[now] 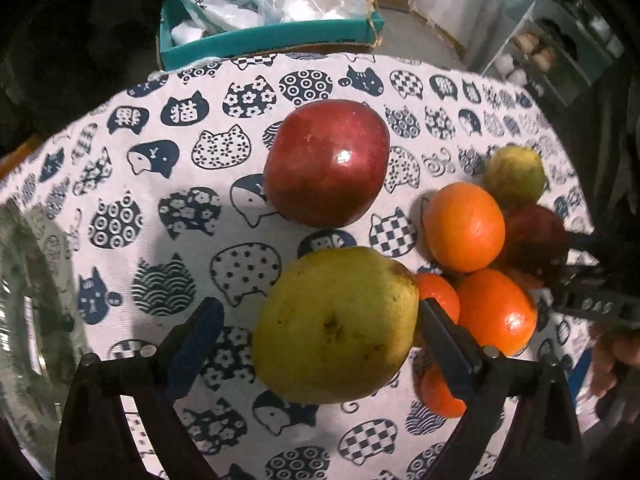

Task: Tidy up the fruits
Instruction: 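Grasp the yellow pear with the left tool while the right tool grasps a red apple, then lift the pear with the left tool while the right tool lifts the apple toward the bowl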

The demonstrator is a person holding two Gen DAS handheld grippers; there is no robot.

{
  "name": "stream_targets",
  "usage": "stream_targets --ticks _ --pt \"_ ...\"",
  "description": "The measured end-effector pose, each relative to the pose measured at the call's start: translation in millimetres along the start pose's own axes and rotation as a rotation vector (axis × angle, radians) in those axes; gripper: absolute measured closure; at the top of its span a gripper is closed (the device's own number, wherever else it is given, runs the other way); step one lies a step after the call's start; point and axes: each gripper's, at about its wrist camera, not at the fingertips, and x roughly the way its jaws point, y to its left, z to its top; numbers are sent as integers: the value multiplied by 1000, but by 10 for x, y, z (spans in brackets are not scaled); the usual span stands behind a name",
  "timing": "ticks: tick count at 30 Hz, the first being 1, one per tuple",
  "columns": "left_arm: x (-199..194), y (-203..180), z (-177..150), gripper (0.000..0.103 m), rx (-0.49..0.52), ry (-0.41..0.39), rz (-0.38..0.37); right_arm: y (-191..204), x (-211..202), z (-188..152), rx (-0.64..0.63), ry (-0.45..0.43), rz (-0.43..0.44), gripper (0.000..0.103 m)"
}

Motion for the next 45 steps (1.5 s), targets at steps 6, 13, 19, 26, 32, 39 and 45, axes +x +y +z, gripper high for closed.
stream_targets --ticks 6,13,19,26,32,39,45 --pt "38 102 -11 14 -70 13 -105 10 61 -3 8 16 34 27" --pt "-7 92 -49 24 -46 10 -135 34 32 12 -7 1 3 28" --pt "-144 66 -129 25 2 -48 -28 128 -1 34 -21 -37 -45 28" --pt "-396 77 -157 25 17 -114 27 180 -235 1 -48 -102 -71 28" --pt "-663 43 -173 25 20 -197 65 292 -440 -30 -49 -167 -69 28" --pt "-964 122 -212 25 -7 -256 61 426 -745 -24 -53 -241 -49 28" --pt "-1240 169 -259 25 -24 -311 61 542 -1073 -59 -69 -317 -33 28"
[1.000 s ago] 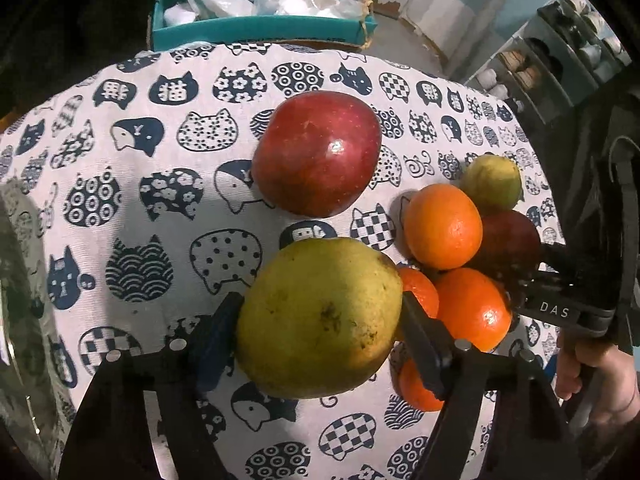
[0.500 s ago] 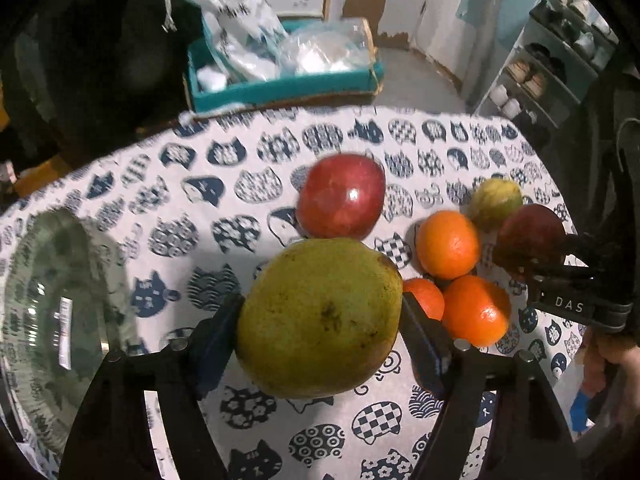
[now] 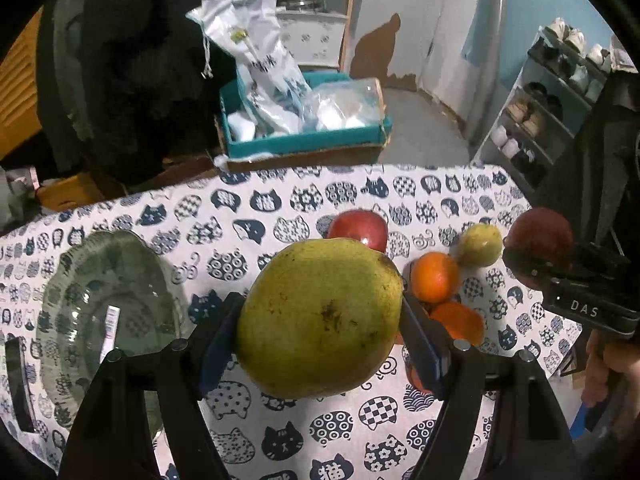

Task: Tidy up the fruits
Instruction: 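Lift the pear with the left tool while the right tool lifts the apple toward the bowl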

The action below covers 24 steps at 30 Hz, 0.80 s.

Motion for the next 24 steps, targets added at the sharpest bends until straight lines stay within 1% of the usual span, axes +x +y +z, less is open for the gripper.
stream_targets --ticks 11,24 --pt "-457 146 21 25 -19 -74 22 236 -508 115 -28 -104 46 28" --pt "-979 445 32 25 -50 -158 61 616 -942 246 -81 -196 100 28"
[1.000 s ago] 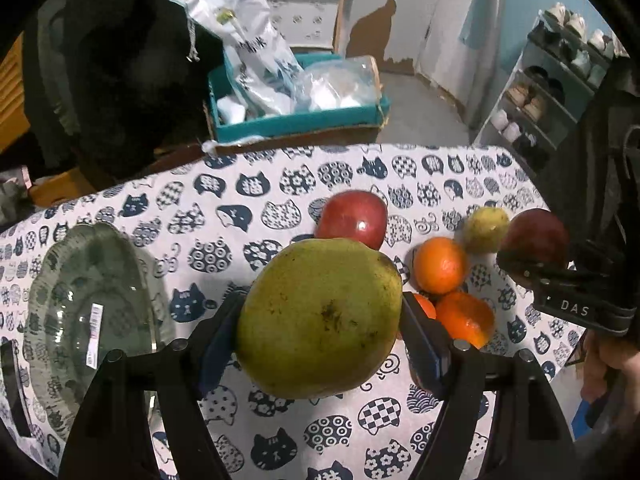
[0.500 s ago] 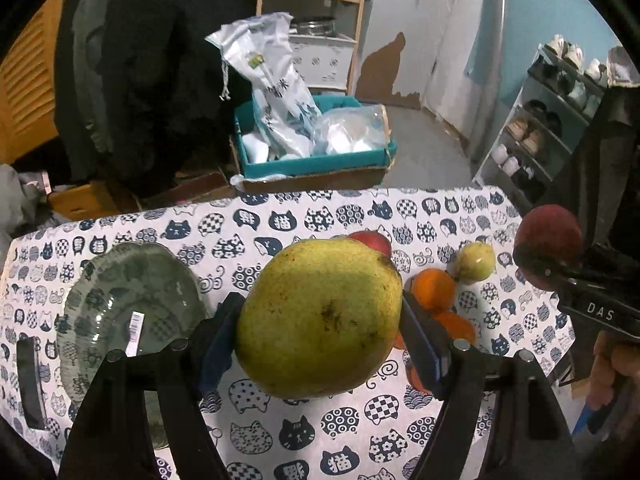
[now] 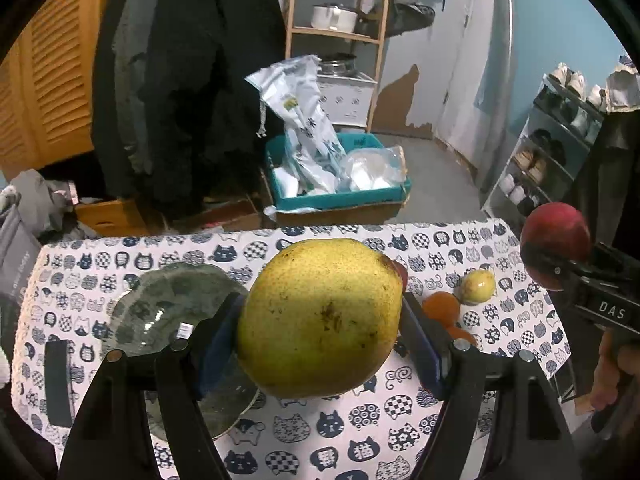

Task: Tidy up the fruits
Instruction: 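Lift the pear with the left tool while the right tool lifts the apple toward the bowl, then lower the pear into the glass bowl with the left tool while the right tool lowers the apple beside it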

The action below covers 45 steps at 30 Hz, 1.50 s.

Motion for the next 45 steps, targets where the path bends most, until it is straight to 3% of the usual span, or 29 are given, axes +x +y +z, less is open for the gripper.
stream_targets --ticks 12,24,33,45 --pt "-233 401 -7 25 -49 -46 48 546 -48 213 -49 -35 79 28" --pt "-278 935 -105 25 -129 -37 104 1191 161 409 -89 -17 174 28" --pt "-236 1371 -213 25 -185 -16 159 1701 484 450 -130 32 237 28" --pt "117 1878 -441 25 -267 82 209 2251 1051 341 -171 144 280 28"
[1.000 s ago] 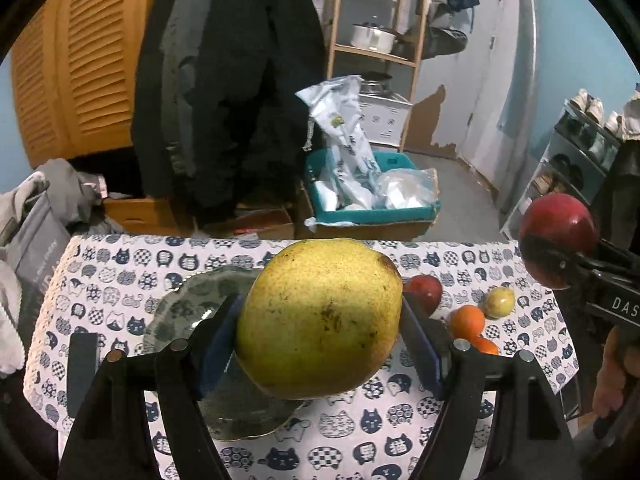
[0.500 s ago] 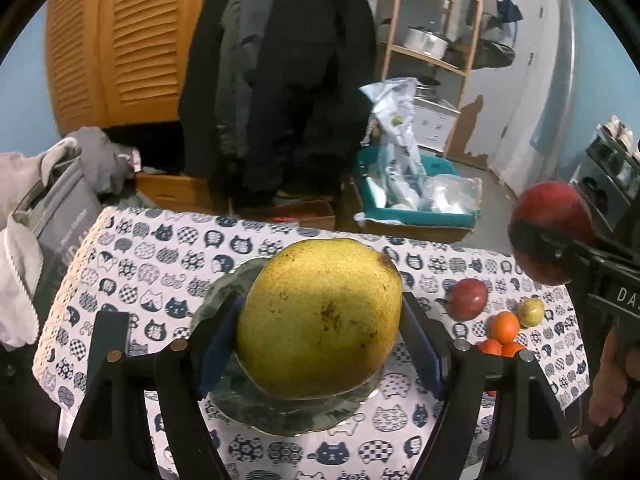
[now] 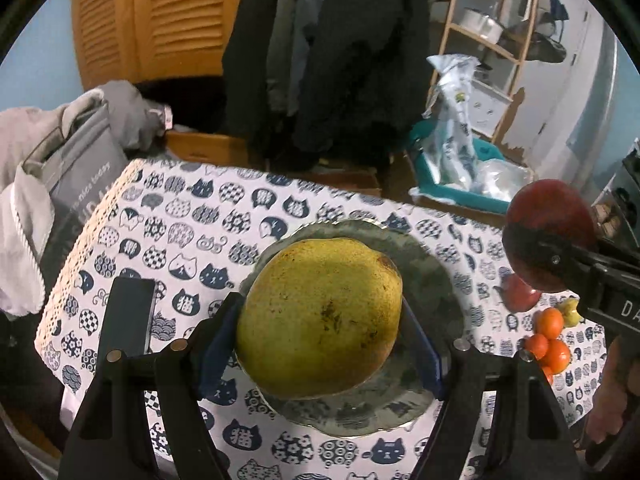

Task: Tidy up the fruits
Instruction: 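Lower the pear into the glass bowl with the left tool while the right tool lowers the apple beside it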

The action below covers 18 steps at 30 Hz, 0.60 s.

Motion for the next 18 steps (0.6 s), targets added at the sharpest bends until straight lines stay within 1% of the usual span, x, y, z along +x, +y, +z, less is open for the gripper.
stream_targets --ticks 4,10,13,18 --pt "193 97 -34 25 -20 42 8 63 174 -5 -5 29 2 28" --pt "573 217 -154 25 -73 147 3 102 500 -51 -5 91 15 28" --pt "732 214 -207 25 -57 185 29 103 662 -105 -3 125 24 28" --pt "932 249 -263 25 -64 234 38 48 875 -213 14 174 32 28"
